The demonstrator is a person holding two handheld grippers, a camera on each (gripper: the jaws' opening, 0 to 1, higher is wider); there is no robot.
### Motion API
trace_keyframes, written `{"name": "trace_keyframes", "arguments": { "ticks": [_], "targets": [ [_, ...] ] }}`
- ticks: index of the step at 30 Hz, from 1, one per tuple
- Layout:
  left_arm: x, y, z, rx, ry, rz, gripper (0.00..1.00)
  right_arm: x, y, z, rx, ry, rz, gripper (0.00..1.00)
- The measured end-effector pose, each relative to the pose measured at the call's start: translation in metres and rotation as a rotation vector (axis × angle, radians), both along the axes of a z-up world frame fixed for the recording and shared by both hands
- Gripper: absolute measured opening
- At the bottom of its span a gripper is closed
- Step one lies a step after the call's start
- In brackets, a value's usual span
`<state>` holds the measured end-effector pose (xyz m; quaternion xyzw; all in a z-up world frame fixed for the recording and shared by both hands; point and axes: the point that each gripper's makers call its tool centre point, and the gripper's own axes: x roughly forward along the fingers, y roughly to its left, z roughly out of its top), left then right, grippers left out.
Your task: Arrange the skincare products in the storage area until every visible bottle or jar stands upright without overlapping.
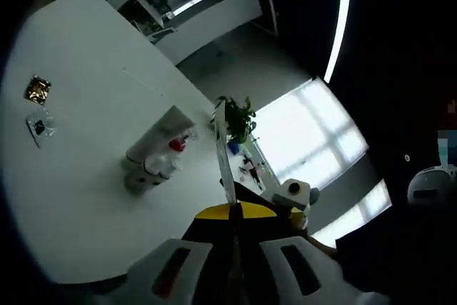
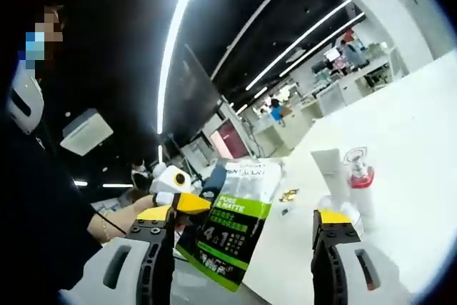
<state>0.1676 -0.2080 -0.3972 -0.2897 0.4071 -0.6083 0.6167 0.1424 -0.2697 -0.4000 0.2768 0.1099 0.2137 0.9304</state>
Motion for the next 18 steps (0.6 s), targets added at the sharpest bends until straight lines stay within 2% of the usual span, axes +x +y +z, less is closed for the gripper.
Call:
{"name": "trace_keyframes", "arguments": {
  "ticks": [5, 8, 18],
  "targets": [
    [0.004, 0.000, -0.008, 0.021, 0.008, -0.002, 0.00, -0.004, -0.009, -0.014, -0.060, 0.029, -0.006, 0.89],
    [0.009, 0.001, -0.015, 0.041, 0.021, 0.003, 0.00, -0.005, -0.017, -0.019, -0.103, 0.030, -0.035, 1.00],
    [0.029, 0.007, -0.039, 0.103, 0.044, 0.018, 0.00, -0.017, -0.036, -0.045, -0.192, 0.087, -0.066, 0.99]
  ]
}}
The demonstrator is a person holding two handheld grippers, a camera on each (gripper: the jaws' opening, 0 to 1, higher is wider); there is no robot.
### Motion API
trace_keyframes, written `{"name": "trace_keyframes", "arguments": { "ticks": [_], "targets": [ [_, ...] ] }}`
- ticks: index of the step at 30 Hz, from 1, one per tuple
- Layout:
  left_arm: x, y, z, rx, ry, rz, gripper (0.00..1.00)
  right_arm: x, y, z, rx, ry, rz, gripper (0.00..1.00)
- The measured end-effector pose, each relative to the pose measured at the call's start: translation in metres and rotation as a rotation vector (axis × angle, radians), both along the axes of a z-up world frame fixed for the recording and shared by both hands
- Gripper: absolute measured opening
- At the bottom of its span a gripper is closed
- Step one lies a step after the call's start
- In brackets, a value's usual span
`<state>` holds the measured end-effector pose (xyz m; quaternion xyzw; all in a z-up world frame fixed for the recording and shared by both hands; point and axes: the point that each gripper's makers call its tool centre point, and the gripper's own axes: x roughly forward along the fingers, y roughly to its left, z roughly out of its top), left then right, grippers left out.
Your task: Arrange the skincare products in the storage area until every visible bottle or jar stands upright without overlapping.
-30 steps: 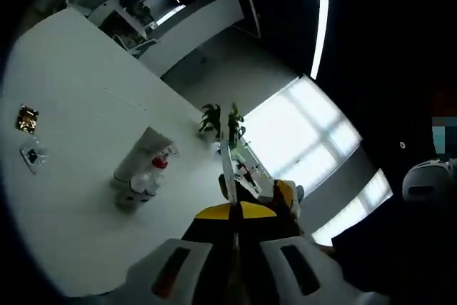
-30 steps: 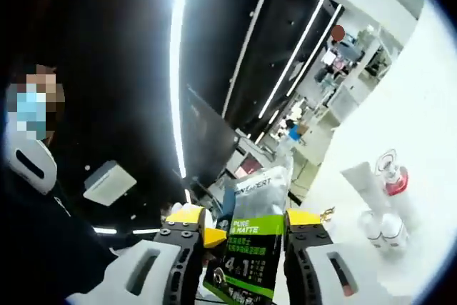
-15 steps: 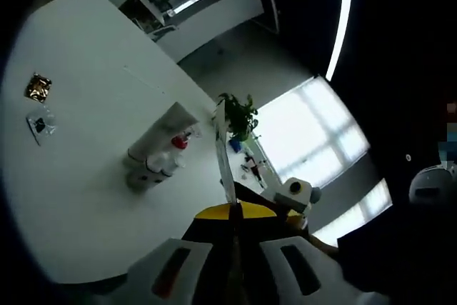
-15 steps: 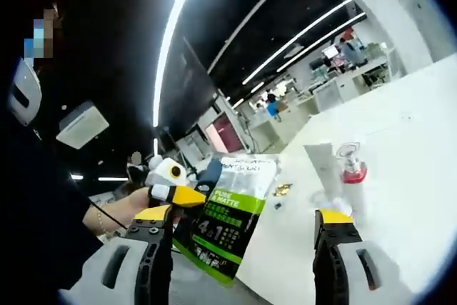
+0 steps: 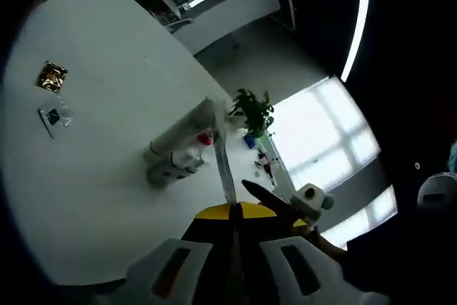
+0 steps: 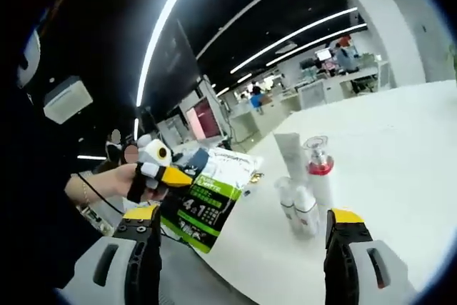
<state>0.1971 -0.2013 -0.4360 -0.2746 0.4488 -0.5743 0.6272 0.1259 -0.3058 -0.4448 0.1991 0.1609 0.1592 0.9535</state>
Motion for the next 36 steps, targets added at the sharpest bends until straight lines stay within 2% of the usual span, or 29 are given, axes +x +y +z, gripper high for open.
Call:
{"name": "trace_keyframes", "arguments": {
  "ticks": [5, 9, 11, 13, 17, 18, 20, 25, 32, 36],
  "targets": [
    [0.014, 0.003, -0.014, 0.045, -0.003, 0.001, 0.00, -0.008, -0.012, -0.013, -0.016, 0.037, -0.028, 0.99],
    [0.028, 0.002, -0.026, 0.075, -0.005, 0.003, 0.00, -0.007, -0.015, -0.014, -0.021, 0.043, -0.040, 0.99],
    [0.034, 0.002, -0.036, 0.108, -0.014, 0.004, 0.00, -0.007, -0.017, -0.019, -0.088, 0.057, -0.017, 0.99],
    [0.043, 0.004, -0.050, 0.153, -0.022, 0.002, 0.00, -0.007, -0.021, -0.024, -0.114, 0.074, -0.017, 0.99],
    [0.051, 0.003, -0.073, 0.195, -0.009, 0.003, 0.00, -0.005, -0.030, -0.028, -0.083, 0.074, -0.041, 0.99],
    [0.052, 0.000, -0.078, 0.202, -0.004, 0.001, 0.00, -0.005, -0.030, -0.025, -0.049, 0.070, -0.054, 0.97],
    [0.056, -0.003, -0.088, 0.217, -0.001, -0.004, 0.00, -0.005, -0.033, -0.026, -0.028, 0.081, -0.062, 0.94],
    [0.063, -0.014, -0.108, 0.270, -0.024, -0.024, 0.00, -0.004, -0.041, -0.032, -0.030, 0.099, -0.082, 0.91],
    [0.080, -0.031, -0.120, 0.260, -0.005, -0.035, 0.00, -0.003, -0.042, -0.040, -0.056, 0.134, -0.082, 0.89],
    [0.094, -0.032, -0.137, 0.287, -0.006, -0.054, 0.00, -0.004, -0.043, -0.042, -0.049, 0.142, -0.094, 0.89]
  ]
}}
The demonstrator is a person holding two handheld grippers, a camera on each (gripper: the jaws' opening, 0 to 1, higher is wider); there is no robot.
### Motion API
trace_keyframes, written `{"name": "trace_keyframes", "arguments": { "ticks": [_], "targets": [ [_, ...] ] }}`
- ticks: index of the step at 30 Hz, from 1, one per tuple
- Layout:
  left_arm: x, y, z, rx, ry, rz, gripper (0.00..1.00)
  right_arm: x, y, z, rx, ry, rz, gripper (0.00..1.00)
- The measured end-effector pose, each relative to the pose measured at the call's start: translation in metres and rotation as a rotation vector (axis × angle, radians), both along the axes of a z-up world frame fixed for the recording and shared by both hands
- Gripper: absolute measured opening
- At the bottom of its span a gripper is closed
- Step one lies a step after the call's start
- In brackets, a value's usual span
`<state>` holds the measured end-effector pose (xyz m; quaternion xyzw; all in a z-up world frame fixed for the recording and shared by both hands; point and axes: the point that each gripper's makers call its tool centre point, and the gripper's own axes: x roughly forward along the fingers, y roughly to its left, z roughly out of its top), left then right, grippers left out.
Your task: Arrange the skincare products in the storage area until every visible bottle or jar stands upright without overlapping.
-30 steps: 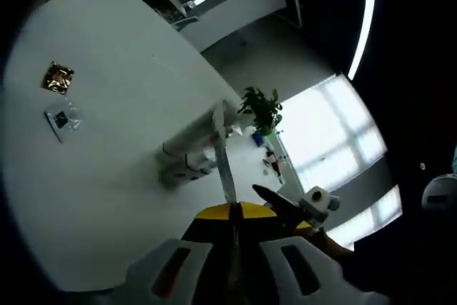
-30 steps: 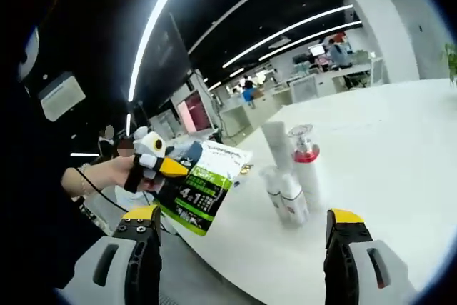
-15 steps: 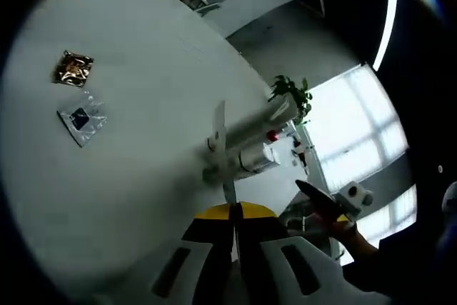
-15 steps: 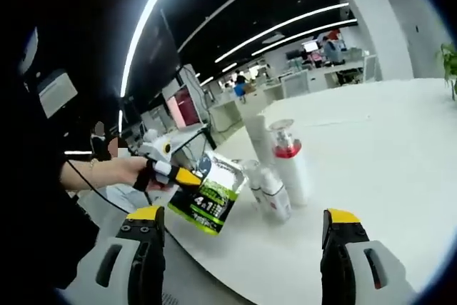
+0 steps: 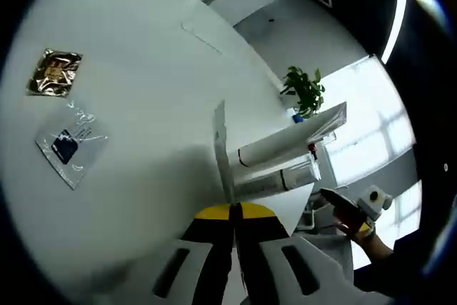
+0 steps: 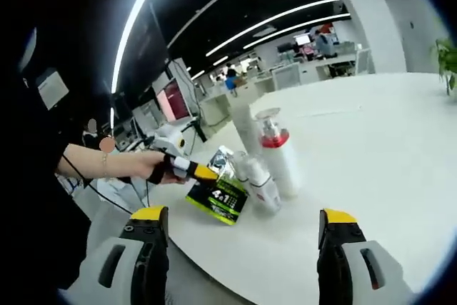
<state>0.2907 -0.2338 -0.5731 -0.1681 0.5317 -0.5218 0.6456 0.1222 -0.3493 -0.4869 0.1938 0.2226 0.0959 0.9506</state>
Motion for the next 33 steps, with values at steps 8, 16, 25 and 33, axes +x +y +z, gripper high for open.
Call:
{"name": "trace_keyframes", "arguments": {
  "ticks": [8, 16, 25, 33],
  "targets": [
    [0.009, 0.000, -0.017, 0.020, 0.039, 0.004, 0.00, -0.001, -0.001, -0.002, 0.000, 0.004, -0.012, 0.89],
    [0.013, 0.003, -0.024, 0.070, -0.007, -0.002, 0.11, -0.001, -0.004, -0.002, 0.002, -0.001, -0.025, 0.89],
    [0.008, 0.003, -0.021, 0.104, -0.025, 0.004, 0.23, -0.001, -0.001, -0.002, 0.005, 0.000, -0.017, 0.88],
    [0.002, 0.003, -0.017, 0.142, -0.046, -0.005, 0.35, -0.002, 0.001, -0.001, 0.009, -0.002, -0.013, 0.87]
  ]
}}
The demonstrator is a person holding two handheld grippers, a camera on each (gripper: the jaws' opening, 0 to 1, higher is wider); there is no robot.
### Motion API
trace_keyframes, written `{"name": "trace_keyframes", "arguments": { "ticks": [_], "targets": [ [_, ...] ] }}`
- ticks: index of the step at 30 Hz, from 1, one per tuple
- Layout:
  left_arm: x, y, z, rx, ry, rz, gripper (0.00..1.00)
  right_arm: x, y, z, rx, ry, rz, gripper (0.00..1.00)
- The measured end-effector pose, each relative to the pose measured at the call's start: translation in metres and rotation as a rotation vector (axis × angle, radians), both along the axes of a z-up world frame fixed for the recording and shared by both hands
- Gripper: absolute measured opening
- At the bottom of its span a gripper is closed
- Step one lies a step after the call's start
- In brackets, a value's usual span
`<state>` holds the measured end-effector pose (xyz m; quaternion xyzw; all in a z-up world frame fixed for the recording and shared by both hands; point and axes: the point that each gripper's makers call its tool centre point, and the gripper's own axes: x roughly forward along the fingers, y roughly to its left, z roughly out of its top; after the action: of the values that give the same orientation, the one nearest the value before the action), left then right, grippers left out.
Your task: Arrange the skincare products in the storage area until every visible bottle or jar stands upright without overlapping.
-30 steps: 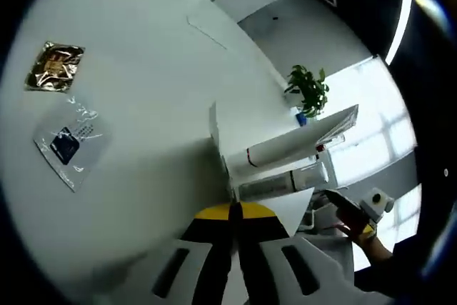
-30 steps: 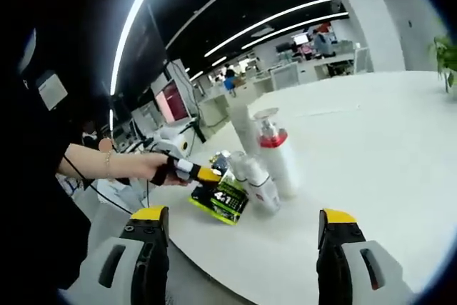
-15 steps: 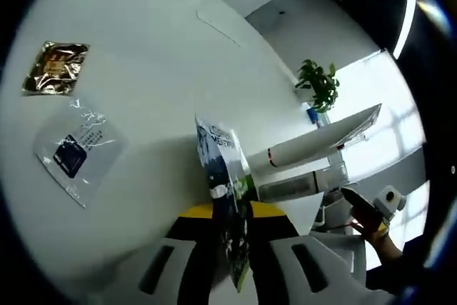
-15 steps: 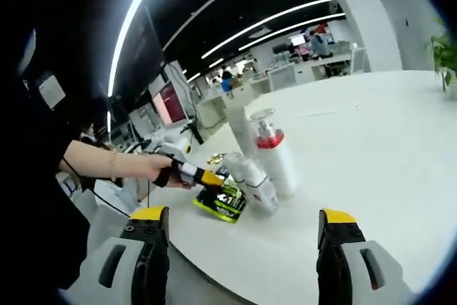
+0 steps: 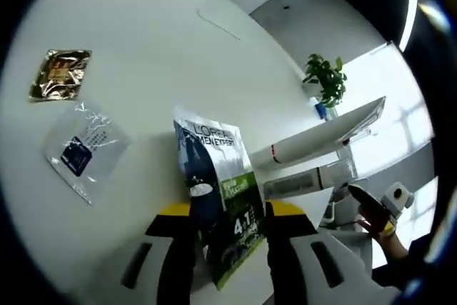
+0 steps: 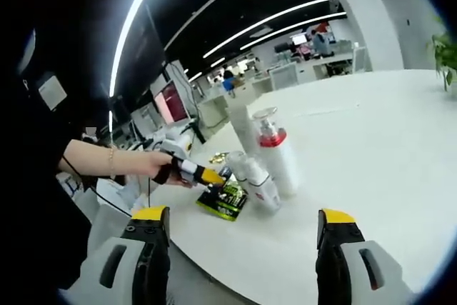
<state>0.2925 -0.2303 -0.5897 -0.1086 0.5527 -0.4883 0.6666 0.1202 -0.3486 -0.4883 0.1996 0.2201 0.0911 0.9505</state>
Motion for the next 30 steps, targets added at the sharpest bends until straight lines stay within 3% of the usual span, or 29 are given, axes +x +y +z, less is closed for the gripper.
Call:
{"name": "trace_keyframes", "arguments": {
  "ticks": [7, 9, 20, 30],
  "targets": [
    [0.000, 0.001, 0.001, 0.026, -0.020, -0.015, 0.39, 0.000, 0.001, -0.001, 0.000, 0.001, 0.008, 0.87],
    [-0.007, 0.000, 0.005, 0.028, -0.020, -0.010, 0.40, 0.000, 0.001, 0.000, 0.000, -0.002, 0.008, 0.87],
    [0.007, 0.011, 0.001, 0.067, -0.046, -0.004, 0.44, -0.001, 0.003, 0.000, -0.001, -0.004, 0.018, 0.87],
    [0.012, 0.018, 0.012, 0.053, -0.069, 0.023, 0.44, -0.001, 0.005, 0.001, -0.005, -0.007, 0.028, 0.88]
  ]
}}
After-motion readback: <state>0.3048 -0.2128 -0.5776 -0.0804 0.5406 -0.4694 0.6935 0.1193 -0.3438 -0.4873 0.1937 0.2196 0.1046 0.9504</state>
